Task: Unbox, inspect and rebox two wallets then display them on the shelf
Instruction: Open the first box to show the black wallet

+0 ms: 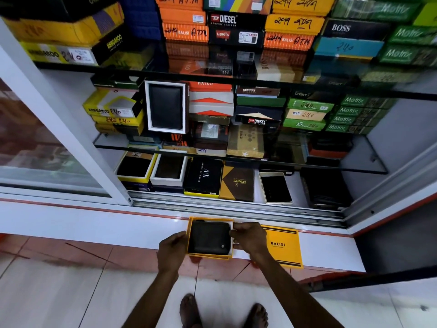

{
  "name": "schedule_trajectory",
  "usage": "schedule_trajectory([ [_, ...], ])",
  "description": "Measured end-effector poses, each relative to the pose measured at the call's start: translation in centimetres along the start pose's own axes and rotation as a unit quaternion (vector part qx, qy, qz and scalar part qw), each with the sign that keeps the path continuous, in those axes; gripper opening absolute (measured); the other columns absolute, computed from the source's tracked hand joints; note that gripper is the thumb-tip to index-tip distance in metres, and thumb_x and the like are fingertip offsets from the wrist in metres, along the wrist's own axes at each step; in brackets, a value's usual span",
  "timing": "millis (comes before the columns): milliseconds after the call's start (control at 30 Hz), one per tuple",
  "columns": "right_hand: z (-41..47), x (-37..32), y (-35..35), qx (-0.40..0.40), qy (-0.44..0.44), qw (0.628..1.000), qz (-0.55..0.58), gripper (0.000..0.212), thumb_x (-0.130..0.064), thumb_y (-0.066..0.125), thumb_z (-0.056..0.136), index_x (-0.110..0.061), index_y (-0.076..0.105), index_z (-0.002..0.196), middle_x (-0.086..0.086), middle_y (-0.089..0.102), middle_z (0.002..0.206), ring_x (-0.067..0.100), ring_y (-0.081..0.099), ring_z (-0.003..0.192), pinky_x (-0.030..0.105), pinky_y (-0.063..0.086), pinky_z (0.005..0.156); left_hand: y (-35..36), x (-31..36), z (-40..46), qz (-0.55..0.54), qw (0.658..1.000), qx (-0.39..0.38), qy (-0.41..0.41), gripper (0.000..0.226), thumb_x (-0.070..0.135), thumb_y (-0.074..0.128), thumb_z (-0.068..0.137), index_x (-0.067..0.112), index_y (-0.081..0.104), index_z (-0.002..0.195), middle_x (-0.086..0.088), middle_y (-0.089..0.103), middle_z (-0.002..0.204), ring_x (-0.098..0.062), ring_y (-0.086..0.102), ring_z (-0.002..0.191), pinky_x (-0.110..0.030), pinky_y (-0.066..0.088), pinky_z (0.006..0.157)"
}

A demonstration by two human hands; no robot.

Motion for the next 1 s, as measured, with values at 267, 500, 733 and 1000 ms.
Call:
schedule_trajectory([
  [267, -0.5, -0.1, 0.4, 0.014, -0.067, 0.995, -0.077, 0.021, -0.011, 0.077, 0.077, -0.005, 0.078, 0.097, 0.01, 0.079, 0.093, 0.025, 0.077, 0.072, 0.037, 0.064, 0.073, 0.0, 1.3, -0.9, 0.085, 0.996, -0.004, 0.021, 0.018, 0.035, 0.062, 0.088, 0.034, 0.07, 0.071, -0.001, 0.075, 0.091, -0.028, 0.066, 0.098, -0.052, 0.052, 0.096],
  [500, -1.7, 0.0, -6.3, 0.113, -0.152, 0.967, -0.169, 0.016, -0.007, 0.068, 0.082, -0.014, 0.08, 0.091, -0.001, 0.079, 0.096, 0.007, 0.071, 0.087, 0.01, 0.043, 0.077, 2.1, 5.0, -4.4, 0.158, 0.971, 0.014, 0.178, 0.02, 0.02, 0.068, 0.087, 0.012, 0.073, 0.104, -0.005, 0.075, 0.101, -0.018, 0.066, 0.093, -0.032, 0.05, 0.089],
  [733, -0.1, 5.1, -14.1, 0.187, -0.032, 0.973, -0.135, 0.026, -0.016, 0.058, 0.092, -0.009, 0.07, 0.115, 0.012, 0.074, 0.113, 0.03, 0.073, 0.09, 0.029, 0.051, 0.083, 11.4, 5.4, -7.4, 0.151, 0.955, -0.245, 0.068, 0.019, 0.026, 0.069, 0.084, 0.011, 0.072, 0.096, -0.007, 0.075, 0.086, -0.026, 0.072, 0.086, -0.048, 0.058, 0.087],
  [1000, 1.5, 8.5, -15.6, -0.004, 0.166, 0.984, 0.06, 0.046, -0.035, 0.038, 0.098, 0.004, 0.063, 0.099, 0.023, 0.071, 0.108, 0.032, 0.069, 0.09, 0.04, 0.055, 0.077, 17.6, 4.9, -8.0, 0.278, 0.922, -0.269, 0.023, 0.073, 0.055, 0.065, 0.078, 0.019, 0.045, 0.139, -0.006, 0.059, 0.137, -0.027, 0.053, 0.127, -0.037, 0.044, 0.105],
])
Point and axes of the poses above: each hand's wrist, its own z-axis towards the middle knuckle, its own y-axis out of the palm, x = y × z, the point moved 2 cm from there along z, towards the middle knuckle
